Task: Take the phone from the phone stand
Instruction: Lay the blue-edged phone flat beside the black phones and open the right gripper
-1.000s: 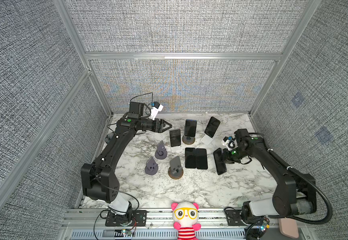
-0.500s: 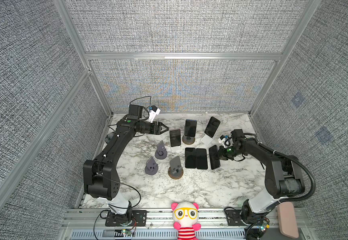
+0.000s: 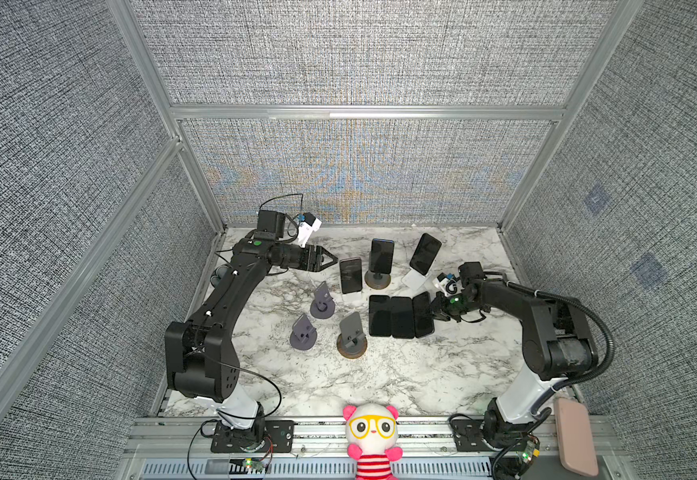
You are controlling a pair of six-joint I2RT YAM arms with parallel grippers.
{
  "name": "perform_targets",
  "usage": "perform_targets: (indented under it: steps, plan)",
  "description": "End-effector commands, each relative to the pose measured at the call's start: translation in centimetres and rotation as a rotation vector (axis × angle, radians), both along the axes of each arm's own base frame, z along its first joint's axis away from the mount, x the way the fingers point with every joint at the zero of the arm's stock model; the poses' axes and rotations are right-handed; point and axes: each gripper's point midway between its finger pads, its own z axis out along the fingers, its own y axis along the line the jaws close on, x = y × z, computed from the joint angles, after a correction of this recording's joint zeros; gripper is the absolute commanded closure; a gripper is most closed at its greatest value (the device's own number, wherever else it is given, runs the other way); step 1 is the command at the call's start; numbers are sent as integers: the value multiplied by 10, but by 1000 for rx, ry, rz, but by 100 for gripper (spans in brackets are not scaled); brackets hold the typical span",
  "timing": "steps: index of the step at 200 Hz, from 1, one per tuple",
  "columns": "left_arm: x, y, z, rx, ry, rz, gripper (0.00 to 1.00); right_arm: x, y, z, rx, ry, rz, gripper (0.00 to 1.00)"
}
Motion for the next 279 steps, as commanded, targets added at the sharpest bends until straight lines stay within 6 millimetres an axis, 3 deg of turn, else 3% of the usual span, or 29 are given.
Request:
perform_targets:
  steps: [1, 39, 46, 117, 172, 279]
  plan:
    - [0, 1, 0, 2, -1, -5, 34, 3, -1, -5, -16, 3, -10, 100]
    - [-1, 0, 0, 3, 2, -7, 34, -3, -7, -17, -62, 35, -1, 95]
    - [-1, 0, 0, 2, 1, -7, 34, 7, -8, -10, -70, 7, 0, 95]
    - [-2, 1, 0, 2, 3, -11, 34, 9, -8, -13, -80, 24, 21, 86]
    - [-2, 0, 0, 0, 1, -14, 34, 8, -6, -14, -87, 37, 21, 70]
    - [-4, -1, 3, -12, 1, -23, 34, 9, -7, -12, -131, 37, 23, 50]
